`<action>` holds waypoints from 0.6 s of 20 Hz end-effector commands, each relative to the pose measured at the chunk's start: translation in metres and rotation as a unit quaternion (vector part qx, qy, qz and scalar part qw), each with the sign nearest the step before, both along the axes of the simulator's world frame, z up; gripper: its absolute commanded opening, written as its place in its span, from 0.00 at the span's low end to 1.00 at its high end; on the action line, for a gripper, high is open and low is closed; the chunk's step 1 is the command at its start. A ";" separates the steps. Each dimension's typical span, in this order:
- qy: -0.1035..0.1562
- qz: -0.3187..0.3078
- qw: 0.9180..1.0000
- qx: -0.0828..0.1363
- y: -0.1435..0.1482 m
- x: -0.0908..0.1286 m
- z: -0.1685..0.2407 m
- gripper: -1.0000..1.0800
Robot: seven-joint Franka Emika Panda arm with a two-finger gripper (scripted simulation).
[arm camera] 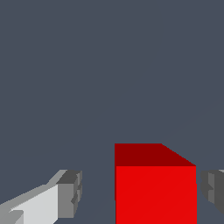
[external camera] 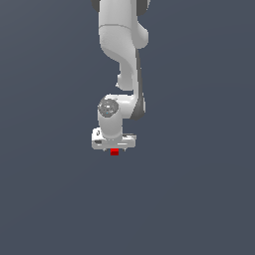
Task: Pick up the red cube and move it to a goal position.
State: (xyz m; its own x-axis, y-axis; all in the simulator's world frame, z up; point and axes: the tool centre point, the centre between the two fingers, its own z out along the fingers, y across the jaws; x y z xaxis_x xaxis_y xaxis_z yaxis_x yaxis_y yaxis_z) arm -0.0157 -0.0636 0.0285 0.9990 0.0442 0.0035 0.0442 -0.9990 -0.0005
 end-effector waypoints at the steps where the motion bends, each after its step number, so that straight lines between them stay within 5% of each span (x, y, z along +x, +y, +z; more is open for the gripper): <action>1: 0.001 0.002 1.000 0.000 -0.002 -0.001 -0.007 0.96; 4: 0.002 0.003 1.000 0.000 -0.002 -0.001 -0.008 0.96; 5: 0.002 0.003 1.000 0.000 -0.002 -0.001 -0.008 0.00; 12: 0.002 0.003 1.000 0.000 -0.002 -0.001 -0.008 0.00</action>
State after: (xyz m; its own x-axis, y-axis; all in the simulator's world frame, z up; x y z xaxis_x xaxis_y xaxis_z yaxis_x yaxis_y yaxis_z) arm -0.0167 -0.0660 0.0203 0.9988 0.0491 -0.0002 0.0491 -0.9988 -0.0005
